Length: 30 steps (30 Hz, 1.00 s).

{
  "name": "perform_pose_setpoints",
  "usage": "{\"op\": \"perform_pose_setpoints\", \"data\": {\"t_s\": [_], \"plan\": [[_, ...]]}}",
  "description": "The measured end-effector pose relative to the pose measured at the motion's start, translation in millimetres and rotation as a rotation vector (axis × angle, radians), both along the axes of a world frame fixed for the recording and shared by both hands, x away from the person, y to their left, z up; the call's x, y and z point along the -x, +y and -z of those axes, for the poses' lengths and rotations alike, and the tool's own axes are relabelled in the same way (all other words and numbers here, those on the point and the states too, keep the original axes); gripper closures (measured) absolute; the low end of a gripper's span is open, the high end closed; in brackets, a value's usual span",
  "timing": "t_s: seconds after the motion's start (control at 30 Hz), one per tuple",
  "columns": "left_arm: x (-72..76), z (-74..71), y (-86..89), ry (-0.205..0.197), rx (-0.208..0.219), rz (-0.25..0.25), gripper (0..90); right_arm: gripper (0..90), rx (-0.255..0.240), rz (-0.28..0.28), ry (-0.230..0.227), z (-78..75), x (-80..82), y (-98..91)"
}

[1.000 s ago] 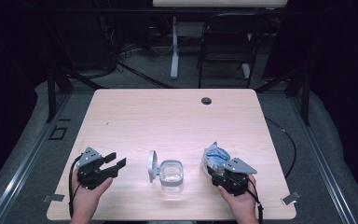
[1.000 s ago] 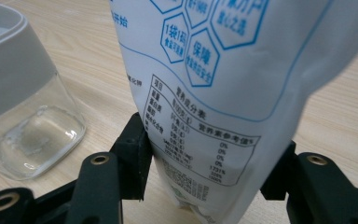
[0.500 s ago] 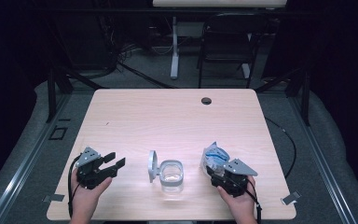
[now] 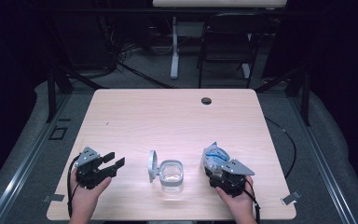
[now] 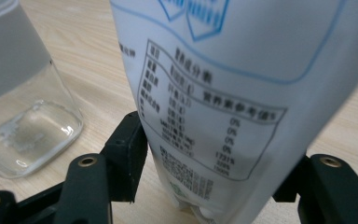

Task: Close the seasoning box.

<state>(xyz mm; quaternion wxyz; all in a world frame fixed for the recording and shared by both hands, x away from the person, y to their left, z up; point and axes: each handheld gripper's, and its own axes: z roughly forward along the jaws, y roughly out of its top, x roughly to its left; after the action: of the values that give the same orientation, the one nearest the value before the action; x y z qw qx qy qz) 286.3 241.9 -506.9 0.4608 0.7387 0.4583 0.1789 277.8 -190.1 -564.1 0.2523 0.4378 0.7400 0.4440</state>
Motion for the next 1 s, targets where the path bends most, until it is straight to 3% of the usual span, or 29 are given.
{"op": "perform_pose_setpoints", "data": {"t_s": [0.4,0.8,1.0], "plan": [[0.1,-0.1,0.3,0.000,-0.001,-0.003,49.6,39.8,0.001,0.001,0.006,8.8,-1.8,0.9],[0.0,-0.1,0.6,-0.002,-0.003,-0.005,49.5,39.8,0.037,-0.003,0.032,16.8,-3.0,2.2],[-0.1,-0.3,1.2,-0.005,-0.004,-0.006,49.6,40.1,0.021,0.004,0.022,19.1,-3.5,3.0]]}}
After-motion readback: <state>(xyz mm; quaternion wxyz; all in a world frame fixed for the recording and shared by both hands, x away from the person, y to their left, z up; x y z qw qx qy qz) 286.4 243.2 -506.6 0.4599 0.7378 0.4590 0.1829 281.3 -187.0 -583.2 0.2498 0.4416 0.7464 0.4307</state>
